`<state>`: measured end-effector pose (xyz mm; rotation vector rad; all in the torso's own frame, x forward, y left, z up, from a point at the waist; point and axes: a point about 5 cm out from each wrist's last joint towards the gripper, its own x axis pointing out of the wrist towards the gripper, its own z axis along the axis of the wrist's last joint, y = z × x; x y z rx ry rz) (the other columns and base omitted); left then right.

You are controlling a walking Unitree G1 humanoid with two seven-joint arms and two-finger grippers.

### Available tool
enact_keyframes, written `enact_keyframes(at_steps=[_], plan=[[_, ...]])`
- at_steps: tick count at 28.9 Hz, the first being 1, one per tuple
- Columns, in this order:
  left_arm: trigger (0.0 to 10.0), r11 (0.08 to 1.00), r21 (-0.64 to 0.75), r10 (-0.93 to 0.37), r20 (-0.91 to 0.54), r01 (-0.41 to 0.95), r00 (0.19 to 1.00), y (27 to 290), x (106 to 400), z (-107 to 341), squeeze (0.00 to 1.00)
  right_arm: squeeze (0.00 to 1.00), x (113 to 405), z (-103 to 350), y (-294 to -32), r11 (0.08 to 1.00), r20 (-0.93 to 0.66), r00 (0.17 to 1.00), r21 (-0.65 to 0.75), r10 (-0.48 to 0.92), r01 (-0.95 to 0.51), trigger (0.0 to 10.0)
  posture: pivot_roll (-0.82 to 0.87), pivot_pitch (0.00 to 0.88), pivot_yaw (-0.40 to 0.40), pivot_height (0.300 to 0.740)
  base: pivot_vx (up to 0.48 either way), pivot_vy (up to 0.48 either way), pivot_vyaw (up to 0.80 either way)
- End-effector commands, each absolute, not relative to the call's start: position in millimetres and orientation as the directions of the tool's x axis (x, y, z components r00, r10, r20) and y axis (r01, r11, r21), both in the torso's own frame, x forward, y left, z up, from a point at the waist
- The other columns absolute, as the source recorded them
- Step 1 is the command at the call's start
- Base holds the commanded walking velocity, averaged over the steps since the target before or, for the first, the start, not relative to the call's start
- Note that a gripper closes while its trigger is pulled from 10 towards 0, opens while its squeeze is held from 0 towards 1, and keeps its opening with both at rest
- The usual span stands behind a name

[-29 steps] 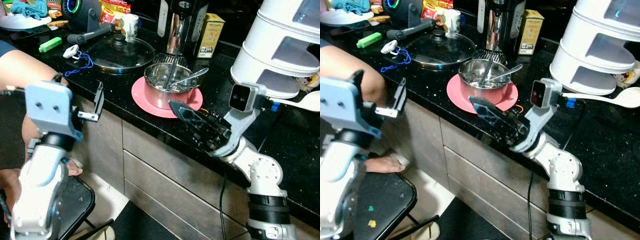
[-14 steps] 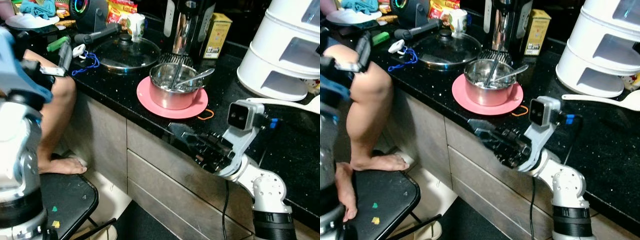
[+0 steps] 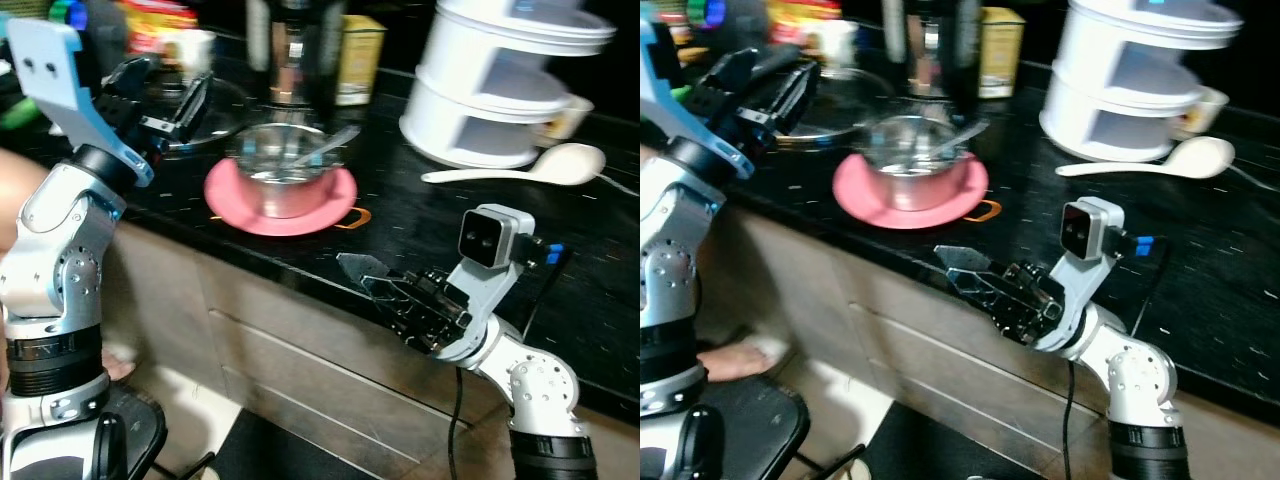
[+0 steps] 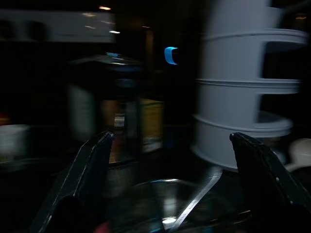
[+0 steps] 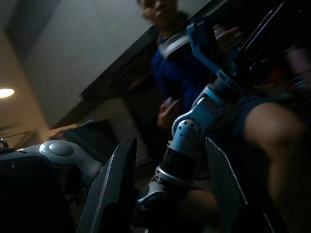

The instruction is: Kitchen organization

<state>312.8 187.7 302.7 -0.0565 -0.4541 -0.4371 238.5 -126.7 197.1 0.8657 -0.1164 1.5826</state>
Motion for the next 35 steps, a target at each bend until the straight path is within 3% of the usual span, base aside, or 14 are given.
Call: enact_keyframes(at_steps=[1,12,17,22,28,35], plan=[[10.0,0.895,0.038,-0.417,0.428,0.445,0.801,184,314,302,0.0,0.0,236,202,-126,-0.23,0.585,0.034,0.371,0.81,-0.9,10.0,0.09,0.01,-0.051,0.732,0.0,0.0,-0.8],[10.0,0.932,0.04,-0.341,0.424,0.359,0.839,186,313,305,0.0,0.0,241,197,-128,-0.158,0.55,0.089,0.387,0.831,-0.909,10.0,0.08,0.019,-0.05,0.732,0.0,0.0,-0.19],[10.0,0.994,0.007,-0.106,0.336,0.11,0.936,225,328,302,0.0,0.0,240,197,-128,-0.13,0.522,0.099,0.385,0.847,-0.914,10.0,0.08,0.028,-0.045,0.732,0.0,0.0,0.0],[10.0,0.999,-0.002,-0.041,0.267,0.043,0.963,239,340,297,0.0,0.0,239,198,-127,-0.118,0.506,0.099,0.378,0.857,-0.918,10.0,0.06,0.04,-0.034,0.732,0.0,0.0,0.0],[10.0,0.998,-0.016,-0.051,0.222,0.056,0.974,240,352,299,0.0,0.0,235,201,-127,-0.112,0.501,0.097,0.371,0.86,-0.922,10.0,0.05,0.052,-0.025,0.732,0.0,0.0,0.0],[10.0,0.987,0.036,-0.162,0.184,0.158,0.969,221,375,305,0.0,0.0,227,202,-126,-0.098,0.483,0.104,0.376,0.869,-0.922,10.0,0.03,0.075,-0.017,0.732,0.0,0.0,0.0]])
